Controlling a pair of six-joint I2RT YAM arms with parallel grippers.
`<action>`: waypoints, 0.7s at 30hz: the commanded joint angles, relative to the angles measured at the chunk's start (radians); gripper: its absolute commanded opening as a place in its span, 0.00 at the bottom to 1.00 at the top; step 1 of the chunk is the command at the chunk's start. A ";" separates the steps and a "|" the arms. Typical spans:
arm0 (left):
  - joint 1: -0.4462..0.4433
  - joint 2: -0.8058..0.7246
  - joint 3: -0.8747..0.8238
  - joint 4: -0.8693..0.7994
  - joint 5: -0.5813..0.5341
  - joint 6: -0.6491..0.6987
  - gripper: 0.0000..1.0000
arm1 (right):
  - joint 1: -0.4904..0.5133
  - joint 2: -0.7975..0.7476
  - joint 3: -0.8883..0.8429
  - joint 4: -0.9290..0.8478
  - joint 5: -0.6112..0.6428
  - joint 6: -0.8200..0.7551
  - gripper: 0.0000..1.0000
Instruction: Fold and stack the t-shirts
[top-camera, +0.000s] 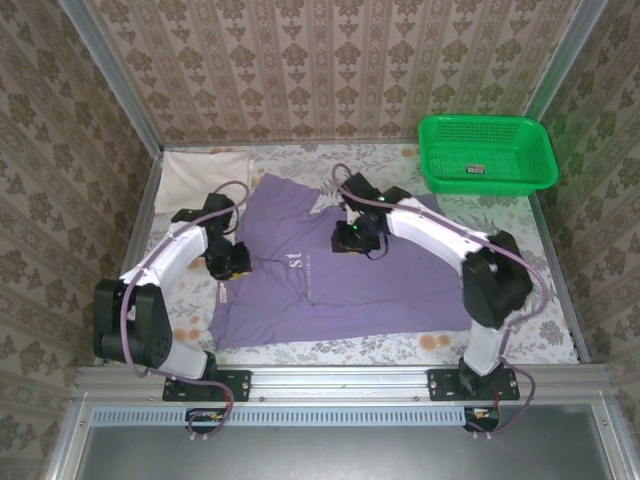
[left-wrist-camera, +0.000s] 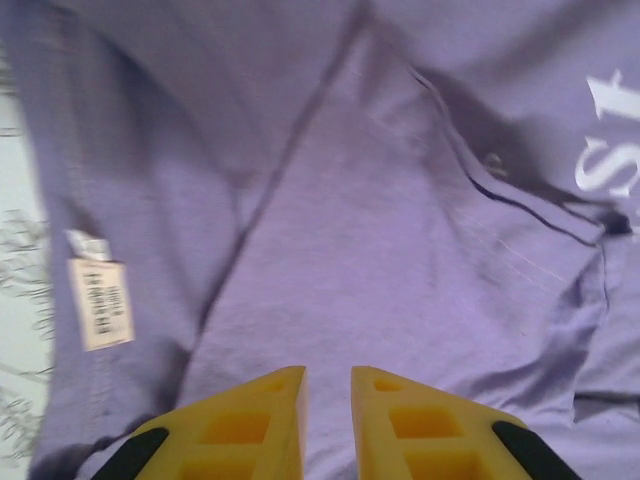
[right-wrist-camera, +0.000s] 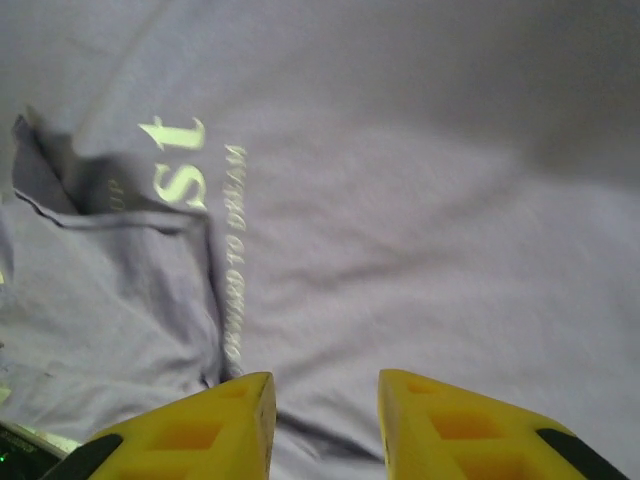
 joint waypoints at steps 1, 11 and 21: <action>-0.048 0.051 0.000 -0.008 0.045 0.064 0.19 | -0.043 -0.171 -0.212 0.069 0.060 0.148 0.36; -0.103 0.147 -0.141 0.041 -0.042 -0.034 0.20 | -0.064 -0.481 -0.704 0.158 0.059 0.406 0.34; -0.094 0.068 -0.282 0.008 -0.108 -0.162 0.23 | -0.019 -0.410 -0.830 0.046 -0.006 0.483 0.28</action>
